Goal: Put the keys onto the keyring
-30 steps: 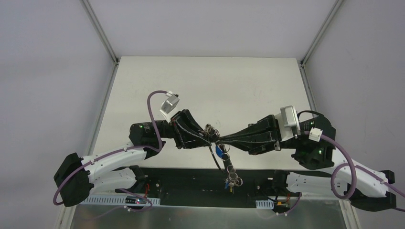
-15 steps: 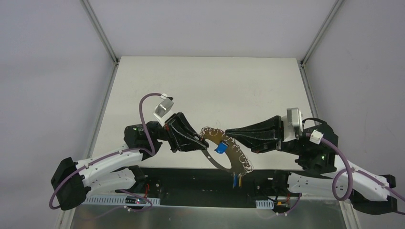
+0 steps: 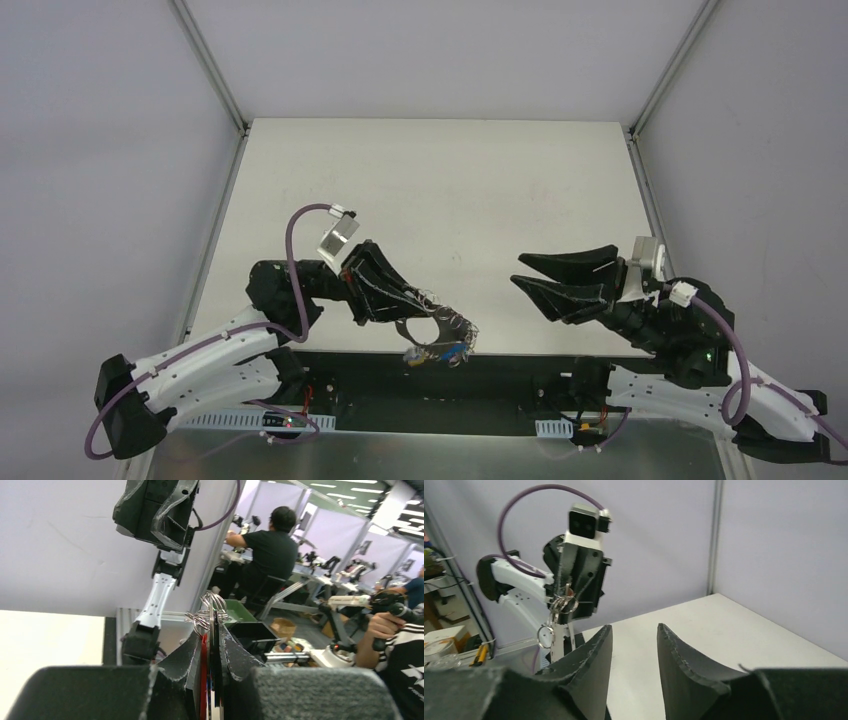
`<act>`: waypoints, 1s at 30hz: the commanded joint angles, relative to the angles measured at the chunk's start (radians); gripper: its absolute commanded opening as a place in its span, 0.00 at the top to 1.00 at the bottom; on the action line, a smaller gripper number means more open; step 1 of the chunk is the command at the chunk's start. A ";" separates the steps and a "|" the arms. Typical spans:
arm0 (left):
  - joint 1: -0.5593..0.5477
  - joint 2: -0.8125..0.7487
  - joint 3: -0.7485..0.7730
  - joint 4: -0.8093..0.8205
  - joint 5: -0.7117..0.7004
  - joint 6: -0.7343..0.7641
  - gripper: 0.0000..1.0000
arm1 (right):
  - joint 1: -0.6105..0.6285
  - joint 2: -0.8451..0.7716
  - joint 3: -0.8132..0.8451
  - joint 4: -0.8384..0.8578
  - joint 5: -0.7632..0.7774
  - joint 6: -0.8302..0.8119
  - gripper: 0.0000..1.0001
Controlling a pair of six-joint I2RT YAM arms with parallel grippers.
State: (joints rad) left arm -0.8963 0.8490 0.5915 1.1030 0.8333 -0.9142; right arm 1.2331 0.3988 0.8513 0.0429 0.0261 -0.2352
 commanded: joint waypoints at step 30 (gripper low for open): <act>0.169 0.383 0.365 -0.985 -0.717 0.599 1.00 | -0.001 0.169 -0.177 -0.098 0.747 0.342 0.47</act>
State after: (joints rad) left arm -0.8013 1.1862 0.9131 0.0811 0.1448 -0.2939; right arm 1.2331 0.5564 0.6987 -0.0597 0.7254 0.0166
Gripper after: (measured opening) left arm 0.092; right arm 0.526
